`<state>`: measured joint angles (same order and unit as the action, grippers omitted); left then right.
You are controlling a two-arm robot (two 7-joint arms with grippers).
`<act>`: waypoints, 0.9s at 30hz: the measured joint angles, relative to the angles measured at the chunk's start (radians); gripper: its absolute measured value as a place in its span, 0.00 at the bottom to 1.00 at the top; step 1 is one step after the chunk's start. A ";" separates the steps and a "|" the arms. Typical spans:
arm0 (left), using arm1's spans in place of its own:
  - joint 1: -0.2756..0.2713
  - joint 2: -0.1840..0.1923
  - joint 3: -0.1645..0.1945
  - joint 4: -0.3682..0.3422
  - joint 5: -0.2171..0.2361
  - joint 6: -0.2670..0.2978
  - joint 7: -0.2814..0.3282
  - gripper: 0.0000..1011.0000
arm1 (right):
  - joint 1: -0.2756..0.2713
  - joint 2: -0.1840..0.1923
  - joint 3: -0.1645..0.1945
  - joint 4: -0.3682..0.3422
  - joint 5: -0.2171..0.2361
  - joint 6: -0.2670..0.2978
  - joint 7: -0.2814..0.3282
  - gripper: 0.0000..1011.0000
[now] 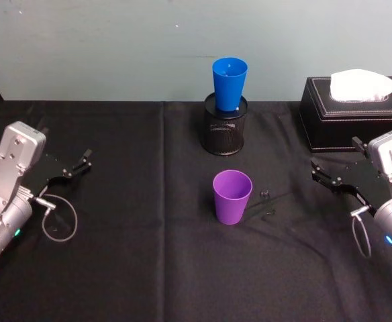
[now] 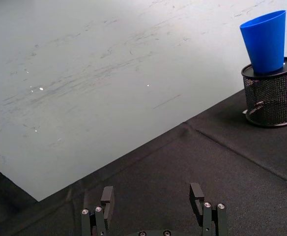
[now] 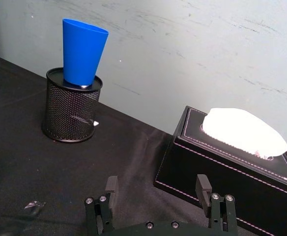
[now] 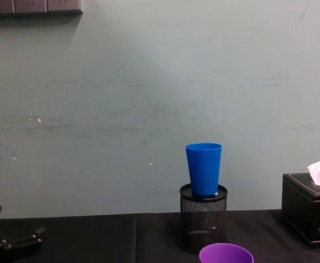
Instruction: Pick up one cup with a gripper and tap it against the other cup.
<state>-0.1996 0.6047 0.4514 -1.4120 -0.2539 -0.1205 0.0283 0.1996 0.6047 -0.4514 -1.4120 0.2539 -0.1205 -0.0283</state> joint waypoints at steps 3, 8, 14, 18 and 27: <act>0.000 0.000 0.000 0.000 0.000 0.000 0.000 0.99 | 0.000 0.000 0.000 0.000 0.000 0.000 0.000 0.99; 0.000 0.000 0.000 0.000 0.000 0.000 0.000 0.99 | 0.000 0.000 0.000 0.000 0.000 0.000 0.000 0.99; 0.000 0.000 0.000 0.000 0.000 0.000 0.000 0.99 | 0.000 0.000 0.000 0.000 0.000 0.000 0.000 0.99; 0.000 0.000 0.000 0.000 0.000 0.000 0.000 0.99 | 0.000 0.000 0.000 0.000 0.000 0.000 0.000 0.99; 0.000 0.000 0.000 0.000 0.000 0.000 0.000 0.99 | 0.000 0.000 0.000 0.000 0.000 0.000 0.000 0.99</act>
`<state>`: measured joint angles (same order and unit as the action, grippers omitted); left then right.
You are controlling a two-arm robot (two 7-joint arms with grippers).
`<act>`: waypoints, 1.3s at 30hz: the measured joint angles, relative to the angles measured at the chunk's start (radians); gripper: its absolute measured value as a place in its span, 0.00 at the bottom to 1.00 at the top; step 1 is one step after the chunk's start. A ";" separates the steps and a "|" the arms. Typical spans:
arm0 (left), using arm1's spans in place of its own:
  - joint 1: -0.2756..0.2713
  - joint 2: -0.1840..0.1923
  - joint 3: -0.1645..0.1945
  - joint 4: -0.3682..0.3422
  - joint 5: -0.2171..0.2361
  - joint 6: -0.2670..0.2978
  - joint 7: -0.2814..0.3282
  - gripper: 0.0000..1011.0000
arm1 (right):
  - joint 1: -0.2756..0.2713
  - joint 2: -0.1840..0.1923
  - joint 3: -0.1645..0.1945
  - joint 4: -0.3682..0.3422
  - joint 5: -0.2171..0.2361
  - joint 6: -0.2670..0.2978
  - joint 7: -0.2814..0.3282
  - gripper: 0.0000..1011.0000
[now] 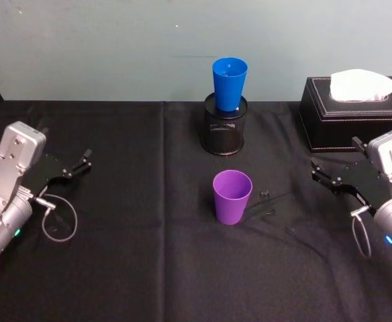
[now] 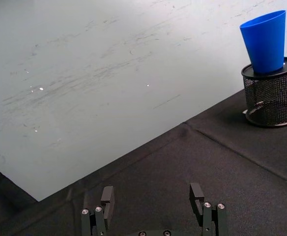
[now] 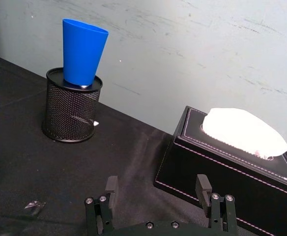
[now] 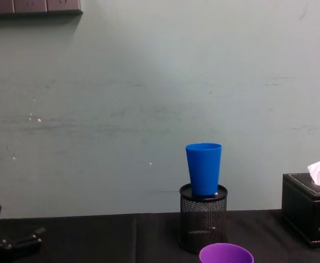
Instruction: Pick up one cup with a gripper and tap it against the other cup.
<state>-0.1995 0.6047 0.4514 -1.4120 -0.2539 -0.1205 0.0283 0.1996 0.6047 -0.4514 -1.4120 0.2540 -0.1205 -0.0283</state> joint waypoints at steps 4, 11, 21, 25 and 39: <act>0.000 0.000 0.000 0.000 0.000 0.000 0.000 0.99 | 0.000 0.000 0.000 0.000 0.000 0.000 0.000 0.99; 0.000 0.000 0.000 0.000 0.000 0.000 0.000 0.99 | 0.000 0.000 0.000 0.000 0.000 0.000 0.000 0.99; 0.000 0.000 0.000 0.000 0.000 0.000 0.000 0.99 | 0.000 0.000 0.001 0.000 -0.001 -0.003 0.001 0.99; 0.000 0.000 0.000 0.000 0.000 0.000 0.000 0.99 | -0.002 0.008 0.009 -0.001 -0.004 -0.035 0.025 0.99; 0.000 0.000 0.000 0.000 0.000 0.000 0.000 0.99 | -0.091 0.040 0.020 -0.036 0.140 -0.197 0.314 0.99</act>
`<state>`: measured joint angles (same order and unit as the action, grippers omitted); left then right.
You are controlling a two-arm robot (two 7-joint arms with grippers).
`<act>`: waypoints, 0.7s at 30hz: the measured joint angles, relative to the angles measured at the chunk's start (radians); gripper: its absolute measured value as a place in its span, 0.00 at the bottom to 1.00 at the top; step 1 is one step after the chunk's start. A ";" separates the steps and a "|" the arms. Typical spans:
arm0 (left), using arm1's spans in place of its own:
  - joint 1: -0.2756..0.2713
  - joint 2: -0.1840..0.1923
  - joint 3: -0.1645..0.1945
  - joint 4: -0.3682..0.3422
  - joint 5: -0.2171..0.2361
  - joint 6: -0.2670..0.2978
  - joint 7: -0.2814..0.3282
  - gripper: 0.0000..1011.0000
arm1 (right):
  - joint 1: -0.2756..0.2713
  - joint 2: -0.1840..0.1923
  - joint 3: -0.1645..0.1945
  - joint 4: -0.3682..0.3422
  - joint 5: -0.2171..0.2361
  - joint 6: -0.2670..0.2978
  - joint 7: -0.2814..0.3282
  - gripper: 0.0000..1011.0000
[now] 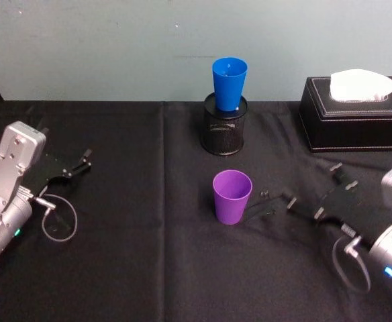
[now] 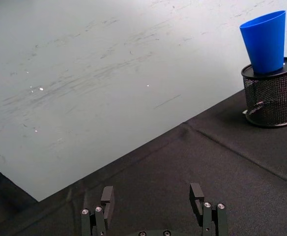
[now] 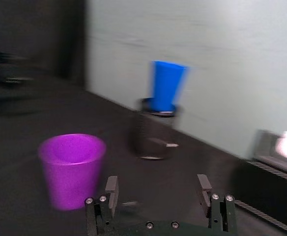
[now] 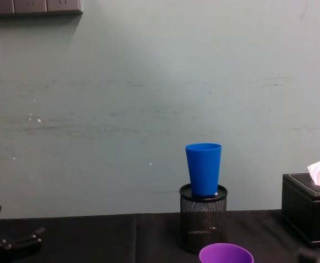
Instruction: Pick up one cup with a gripper and tap it against the other cup.
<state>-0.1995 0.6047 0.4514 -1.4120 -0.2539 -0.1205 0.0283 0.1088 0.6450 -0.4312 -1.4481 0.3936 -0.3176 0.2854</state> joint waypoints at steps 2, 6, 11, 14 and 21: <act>0.000 0.000 0.000 0.000 0.000 0.000 0.000 0.99 | -0.002 0.001 -0.019 0.006 0.022 -0.015 0.074 0.99; 0.000 0.000 0.000 0.000 0.000 0.000 0.000 0.99 | 0.002 -0.009 -0.050 0.025 0.040 -0.028 0.166 0.99; 0.000 0.000 0.000 0.000 0.000 0.000 0.000 0.99 | 0.014 -0.032 -0.070 0.049 0.050 -0.032 0.233 0.99; 0.000 0.000 0.000 0.000 0.000 0.000 0.000 0.99 | 0.023 -0.047 -0.073 0.060 0.053 -0.032 0.252 0.99; 0.000 0.000 0.000 0.000 0.000 0.000 0.000 0.99 | 0.090 -0.137 -0.055 0.121 0.056 0.055 0.278 0.99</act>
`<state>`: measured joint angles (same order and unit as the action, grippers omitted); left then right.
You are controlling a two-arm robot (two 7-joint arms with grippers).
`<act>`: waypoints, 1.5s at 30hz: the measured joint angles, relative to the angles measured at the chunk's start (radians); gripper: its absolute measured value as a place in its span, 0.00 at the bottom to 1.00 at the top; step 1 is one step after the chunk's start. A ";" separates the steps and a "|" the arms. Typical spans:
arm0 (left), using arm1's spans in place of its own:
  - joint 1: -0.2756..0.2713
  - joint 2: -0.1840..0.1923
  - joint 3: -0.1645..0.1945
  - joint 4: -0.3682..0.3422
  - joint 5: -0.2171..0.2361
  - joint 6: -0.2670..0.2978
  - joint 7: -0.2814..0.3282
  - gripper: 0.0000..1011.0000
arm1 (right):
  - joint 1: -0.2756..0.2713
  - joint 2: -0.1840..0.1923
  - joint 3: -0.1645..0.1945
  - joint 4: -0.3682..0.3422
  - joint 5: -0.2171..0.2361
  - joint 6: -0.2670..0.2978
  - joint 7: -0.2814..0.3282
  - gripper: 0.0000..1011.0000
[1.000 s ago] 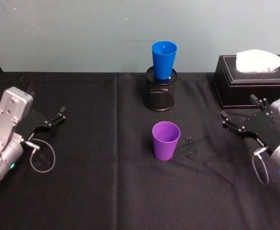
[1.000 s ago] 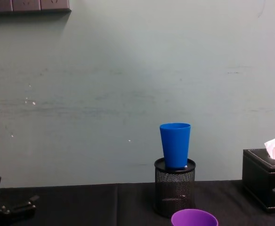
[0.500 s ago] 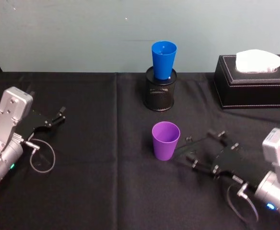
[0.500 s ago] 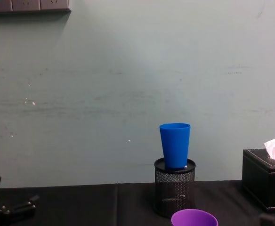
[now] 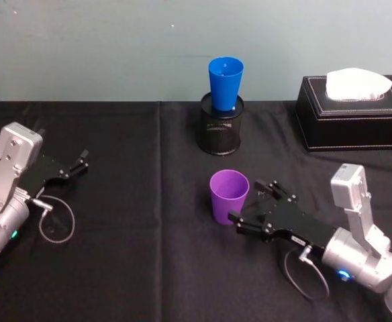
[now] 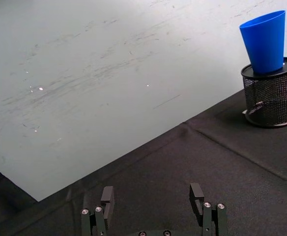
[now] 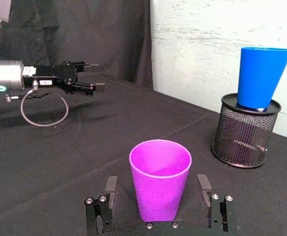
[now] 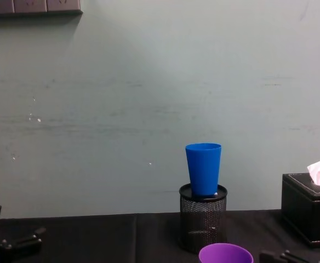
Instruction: Pick up one cup with a gripper and tap it against the other cup.
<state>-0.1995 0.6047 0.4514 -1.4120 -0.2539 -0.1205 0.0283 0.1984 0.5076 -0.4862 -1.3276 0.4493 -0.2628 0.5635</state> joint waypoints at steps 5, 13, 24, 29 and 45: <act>0.000 0.000 0.000 0.000 0.000 0.000 0.000 0.99 | 0.033 -0.036 -0.002 0.039 0.000 0.032 0.015 0.99; 0.000 0.000 0.000 0.000 0.000 0.000 0.000 0.99 | 0.066 -0.071 0.003 0.084 -0.010 0.057 0.027 0.99; 0.000 0.000 0.000 0.000 0.000 0.000 0.000 0.99 | 0.091 -0.112 0.013 0.124 -0.039 0.061 0.041 0.99; 0.000 0.000 0.000 0.000 0.000 0.000 0.000 0.99 | 0.101 -0.126 0.015 0.140 -0.048 0.062 0.046 0.99; 0.000 0.000 0.000 0.000 0.000 0.000 0.000 0.99 | 0.110 -0.140 0.019 0.157 -0.051 0.062 0.058 0.97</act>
<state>-0.1995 0.6047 0.4514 -1.4120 -0.2539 -0.1205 0.0283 0.3087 0.3680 -0.4677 -1.1707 0.3982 -0.2006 0.6211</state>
